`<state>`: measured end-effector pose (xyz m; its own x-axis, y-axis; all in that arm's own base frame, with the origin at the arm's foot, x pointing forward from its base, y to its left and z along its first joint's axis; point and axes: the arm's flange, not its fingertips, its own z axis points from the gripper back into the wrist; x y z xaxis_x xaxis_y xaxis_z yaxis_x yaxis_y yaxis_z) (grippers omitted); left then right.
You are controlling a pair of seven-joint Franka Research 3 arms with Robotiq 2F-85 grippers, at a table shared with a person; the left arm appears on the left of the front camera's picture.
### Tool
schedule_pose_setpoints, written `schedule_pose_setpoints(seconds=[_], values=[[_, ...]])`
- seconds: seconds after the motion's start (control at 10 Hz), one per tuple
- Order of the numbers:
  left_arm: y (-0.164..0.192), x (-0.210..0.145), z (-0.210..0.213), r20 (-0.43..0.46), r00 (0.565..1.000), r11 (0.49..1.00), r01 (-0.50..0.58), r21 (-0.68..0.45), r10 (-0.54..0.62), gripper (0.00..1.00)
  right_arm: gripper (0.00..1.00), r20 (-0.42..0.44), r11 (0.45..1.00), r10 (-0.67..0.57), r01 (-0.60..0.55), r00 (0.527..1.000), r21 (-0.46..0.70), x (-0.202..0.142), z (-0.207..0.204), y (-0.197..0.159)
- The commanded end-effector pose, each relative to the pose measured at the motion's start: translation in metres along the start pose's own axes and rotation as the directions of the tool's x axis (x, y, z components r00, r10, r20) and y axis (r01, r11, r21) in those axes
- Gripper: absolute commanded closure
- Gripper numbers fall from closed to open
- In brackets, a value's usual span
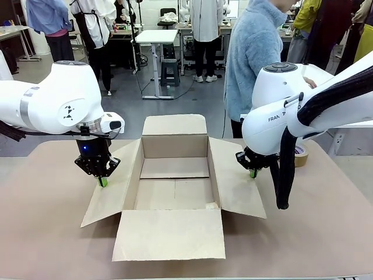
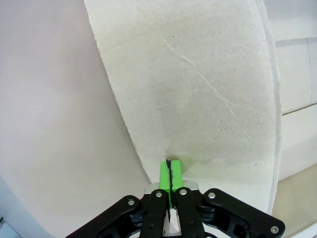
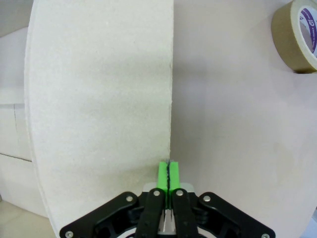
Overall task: Wrap the clocks to prevent damage.
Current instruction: Once the human has placed the objects inside and stepped back, release both hands from the side flaps of the Package Box.
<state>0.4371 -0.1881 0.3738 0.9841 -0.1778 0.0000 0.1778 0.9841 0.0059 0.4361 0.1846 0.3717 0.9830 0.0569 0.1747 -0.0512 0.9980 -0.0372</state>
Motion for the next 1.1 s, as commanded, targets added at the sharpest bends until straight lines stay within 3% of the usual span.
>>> schedule_pose_setpoints(seconds=[0.0,1.0], values=[[-0.0009,-0.0012,0.0024,0.008,1.0,1.0,0.004,0.014,-0.004,1.0,0.99,0.0,1.0,-0.004,0.004,1.0,0.0,-0.0003,-0.0004,0.0],[-0.0009,-0.0012,0.0024,0.008,1.0,1.0,0.004,0.014,-0.004,1.0,0.99,0.0,1.0,-0.004,0.004,1.0,0.0,-0.0003,-0.0004,0.0]])
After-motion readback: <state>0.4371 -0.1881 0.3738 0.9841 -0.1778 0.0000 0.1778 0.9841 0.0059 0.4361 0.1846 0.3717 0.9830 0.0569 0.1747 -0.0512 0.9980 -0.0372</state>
